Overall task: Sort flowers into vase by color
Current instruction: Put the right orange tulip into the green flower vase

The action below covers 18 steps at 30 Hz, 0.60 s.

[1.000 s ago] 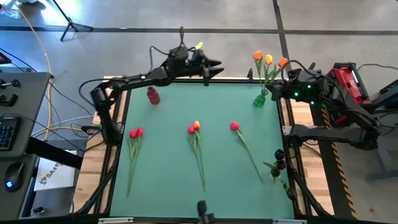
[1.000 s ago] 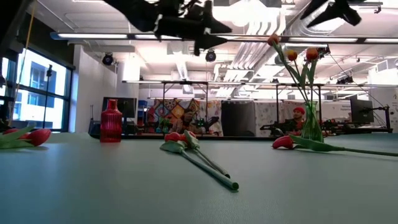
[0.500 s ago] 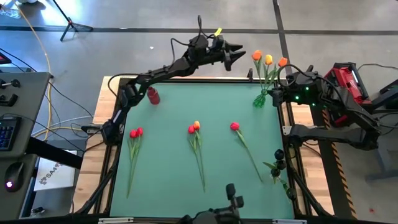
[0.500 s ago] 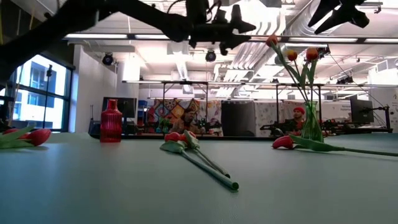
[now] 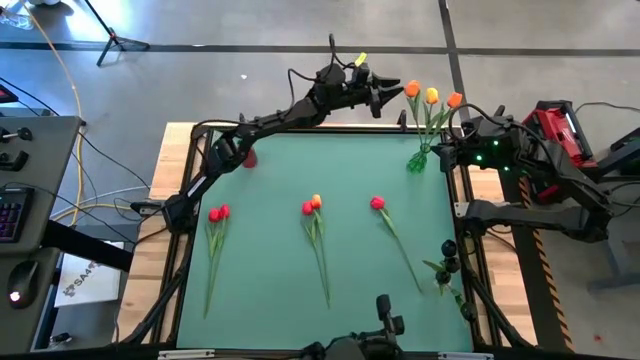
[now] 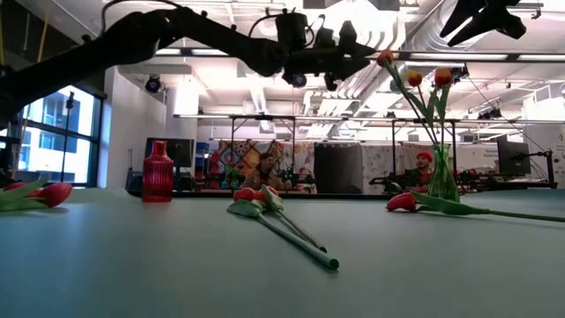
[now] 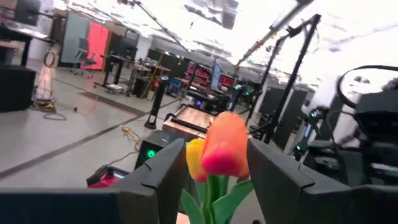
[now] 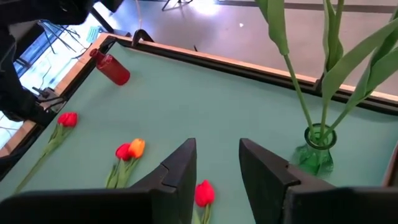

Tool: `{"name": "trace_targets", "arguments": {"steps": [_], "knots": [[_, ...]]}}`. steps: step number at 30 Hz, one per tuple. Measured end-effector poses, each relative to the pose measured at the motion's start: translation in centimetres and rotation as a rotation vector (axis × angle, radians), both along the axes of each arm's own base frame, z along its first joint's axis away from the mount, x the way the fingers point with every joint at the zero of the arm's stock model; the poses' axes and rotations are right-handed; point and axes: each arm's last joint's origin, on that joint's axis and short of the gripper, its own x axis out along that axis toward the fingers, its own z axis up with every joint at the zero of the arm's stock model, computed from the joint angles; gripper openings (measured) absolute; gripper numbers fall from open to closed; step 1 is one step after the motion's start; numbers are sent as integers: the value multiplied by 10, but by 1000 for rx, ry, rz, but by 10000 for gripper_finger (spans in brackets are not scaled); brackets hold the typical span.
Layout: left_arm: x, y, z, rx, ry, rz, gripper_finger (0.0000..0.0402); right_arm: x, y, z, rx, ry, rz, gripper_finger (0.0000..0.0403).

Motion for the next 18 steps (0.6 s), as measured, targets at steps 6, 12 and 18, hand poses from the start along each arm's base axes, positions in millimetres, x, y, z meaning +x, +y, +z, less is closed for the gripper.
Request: {"name": "trace_targets", "arguments": {"steps": [6,12,18], "knots": [[6,-3,-7,5,-40,29,137,0,0,0,19,-14,-4,78],[11,-12,-7,51,-48,64,125,0,1,0,31,-20,9,60],[18,-25,-10,82,-18,33,120,1,1,0,36,-23,16,55]]}}
